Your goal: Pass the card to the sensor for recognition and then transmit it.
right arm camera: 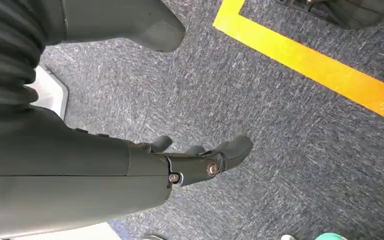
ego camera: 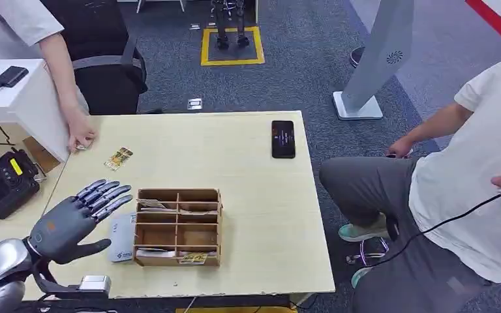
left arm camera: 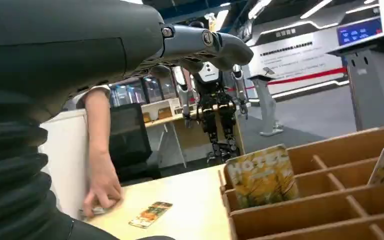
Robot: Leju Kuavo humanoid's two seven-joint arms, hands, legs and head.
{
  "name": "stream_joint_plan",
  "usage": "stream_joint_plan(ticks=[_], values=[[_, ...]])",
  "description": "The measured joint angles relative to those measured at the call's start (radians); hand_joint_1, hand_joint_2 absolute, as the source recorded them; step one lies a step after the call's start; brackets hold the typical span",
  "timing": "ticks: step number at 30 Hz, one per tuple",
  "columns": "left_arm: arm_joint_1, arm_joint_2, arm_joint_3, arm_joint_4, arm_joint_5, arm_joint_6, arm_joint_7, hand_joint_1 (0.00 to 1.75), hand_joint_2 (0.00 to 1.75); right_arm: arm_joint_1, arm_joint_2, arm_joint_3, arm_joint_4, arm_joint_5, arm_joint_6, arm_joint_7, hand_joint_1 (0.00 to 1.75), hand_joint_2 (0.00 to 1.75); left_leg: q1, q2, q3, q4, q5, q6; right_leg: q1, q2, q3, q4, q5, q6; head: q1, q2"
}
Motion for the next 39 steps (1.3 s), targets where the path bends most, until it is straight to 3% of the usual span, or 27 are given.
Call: stream_joint_plan(ticks=[3,7,13,21,26,29,33,36,39], values=[[-0.002,-0.049,-0.004,0.002,0.010,-0.007,0.000,0.00,1.75,-0.001,0.000,0.000,0.000,0.000,0.000,0.003,0.00,1.75,0.000,0.000,0.000,0.000,0.000,0.000,0.000,0.000,0.000,0.000,0.000,0.000,0.000,0.000],[-0.014,-0.063,-0.012,0.003,0.063,-0.048,-0.004,0.00,1.75,-0.002,0.000,0.000,0.000,0.002,-0.003,0.003,0.00,1.75,0.000,0.000,0.000,0.000,0.000,0.000,0.000,0.000,0.000,0.000,0.000,0.000,0.000,0.000],[-0.001,-0.028,0.010,-0.011,0.238,-0.128,-0.062,0.00,1.75,-0.001,0.000,-0.002,0.000,0.002,-0.003,0.004,0.00,1.75,0.001,0.000,0.000,0.000,0.000,0.000,0.000,0.000,0.000,0.000,0.000,0.000,0.000,0.000],[0.022,-0.004,0.044,-0.031,0.259,-0.147,-0.079,0.00,1.75,-0.002,0.000,-0.002,0.000,0.003,-0.003,0.003,0.00,1.75,0.001,0.000,0.000,0.000,0.000,0.000,0.000,0.000,0.000,0.000,0.000,0.000,0.000,0.000],[0.043,0.026,0.056,-0.055,0.376,-0.242,-0.151,0.00,1.75,-0.003,0.000,-0.002,0.000,0.011,-0.003,-0.001,0.00,1.75,0.001,0.000,0.000,0.000,0.000,0.000,0.000,0.000,0.001,0.000,0.000,0.000,0.000,0.000],[0.107,0.051,0.104,-0.090,0.461,-0.276,-0.196,0.00,1.75,-0.003,0.000,-0.003,0.000,0.010,-0.003,-0.003,0.00,1.75,0.001,0.001,0.000,0.000,0.000,0.000,0.000,0.001,0.000,0.000,0.000,0.000,0.000,0.000],[0.264,0.048,0.205,-0.135,0.454,-0.270,-0.226,0.00,1.75,-0.002,0.000,-0.008,0.000,0.006,-0.002,0.002,0.00,1.75,0.001,0.003,0.000,0.000,-0.002,0.001,0.000,0.003,0.000,0.000,-0.001,-0.001,0.000,0.000],[0.395,0.033,0.258,-0.164,0.376,-0.205,-0.232,0.00,1.75,0.001,0.000,-0.012,0.000,-0.003,-0.004,0.005,0.00,1.75,0.001,0.002,0.000,0.000,-0.003,0.000,0.000,0.003,0.000,0.000,-0.003,0.000,0.000,0.000],[0.478,0.005,0.262,-0.177,0.314,-0.112,-0.212,0.00,1.75,0.004,0.000,-0.019,0.000,-0.009,-0.007,0.007,0.00,1.75,0.001,0.001,0.000,0.000,-0.004,0.001,0.000,0.001,0.001,0.000,-0.004,0.001,0.000,0.000]])
